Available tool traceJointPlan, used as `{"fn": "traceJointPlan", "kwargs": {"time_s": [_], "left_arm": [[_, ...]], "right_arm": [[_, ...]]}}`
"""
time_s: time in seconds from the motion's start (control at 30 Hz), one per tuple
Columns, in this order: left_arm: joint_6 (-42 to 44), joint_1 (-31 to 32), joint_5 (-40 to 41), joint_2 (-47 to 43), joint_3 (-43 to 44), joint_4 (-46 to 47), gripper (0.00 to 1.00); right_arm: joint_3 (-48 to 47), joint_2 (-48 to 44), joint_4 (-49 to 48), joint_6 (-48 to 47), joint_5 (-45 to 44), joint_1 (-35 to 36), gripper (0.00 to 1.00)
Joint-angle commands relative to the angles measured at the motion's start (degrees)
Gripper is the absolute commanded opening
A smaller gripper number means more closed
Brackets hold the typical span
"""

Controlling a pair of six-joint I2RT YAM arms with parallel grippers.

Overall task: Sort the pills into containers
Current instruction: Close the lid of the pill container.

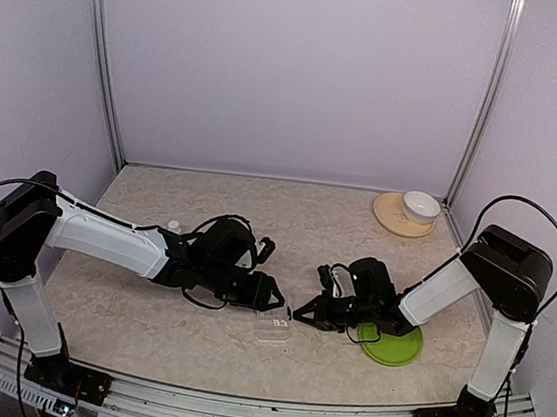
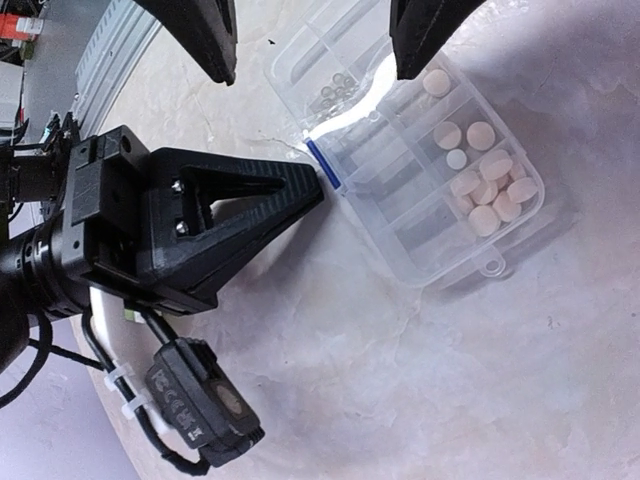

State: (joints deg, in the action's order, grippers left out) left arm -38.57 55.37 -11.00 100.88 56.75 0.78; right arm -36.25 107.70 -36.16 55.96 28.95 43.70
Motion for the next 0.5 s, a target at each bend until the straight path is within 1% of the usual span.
{"fn": "traceJointPlan", "kwargs": {"time_s": [0.0,0.47], "left_arm": [[1.18,-0.07,1.95,0.17,0.13,-3.06,0.52],[1.09,0.07,5.97,1.97,-1.41,-4.46,0.50]], "right_arm": [[-1.66,0.05,2.49,-1.71,0.22,0.23,0.00],[-1.94,-0.38,3.75,-2.82,-0.38,0.16,0.00]]}}
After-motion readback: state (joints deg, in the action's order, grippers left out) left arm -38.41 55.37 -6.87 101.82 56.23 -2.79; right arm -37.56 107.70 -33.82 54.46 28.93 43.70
